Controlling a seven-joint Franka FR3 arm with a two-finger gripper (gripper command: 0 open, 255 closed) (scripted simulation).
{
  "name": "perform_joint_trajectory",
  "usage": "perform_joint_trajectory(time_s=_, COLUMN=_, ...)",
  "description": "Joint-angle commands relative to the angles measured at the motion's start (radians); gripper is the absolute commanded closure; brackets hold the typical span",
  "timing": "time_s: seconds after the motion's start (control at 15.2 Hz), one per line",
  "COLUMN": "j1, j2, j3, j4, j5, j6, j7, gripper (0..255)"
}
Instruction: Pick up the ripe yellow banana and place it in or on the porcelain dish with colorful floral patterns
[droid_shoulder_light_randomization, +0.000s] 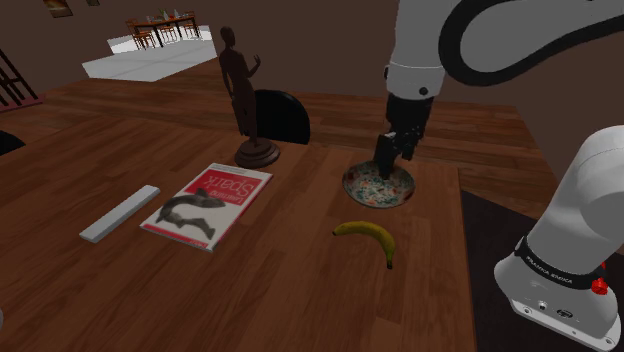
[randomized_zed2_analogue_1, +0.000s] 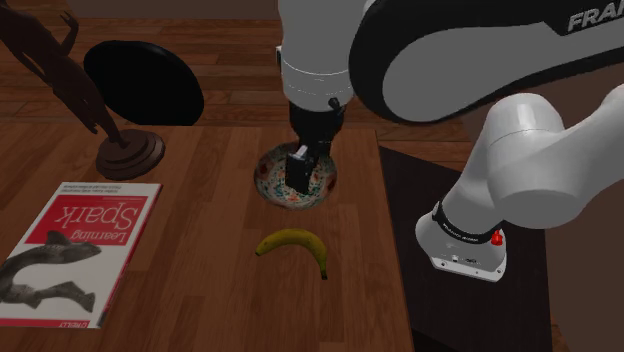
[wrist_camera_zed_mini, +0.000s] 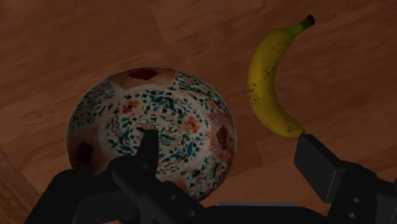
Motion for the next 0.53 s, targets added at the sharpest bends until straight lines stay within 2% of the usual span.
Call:
perform_joint_trajectory(time_s=0.0, j1=0.014, j2=0.037, j3=0.035, j4=-0.026, j5=0.018, j6=0.055, j7=0.023, gripper=0)
perform_joint_trajectory(time_s=0.46, j1=0.044, j2=0.239, j3=0.175, j4=-0.059, j5=0.057, j6=0.258, j7=0.123, gripper=0)
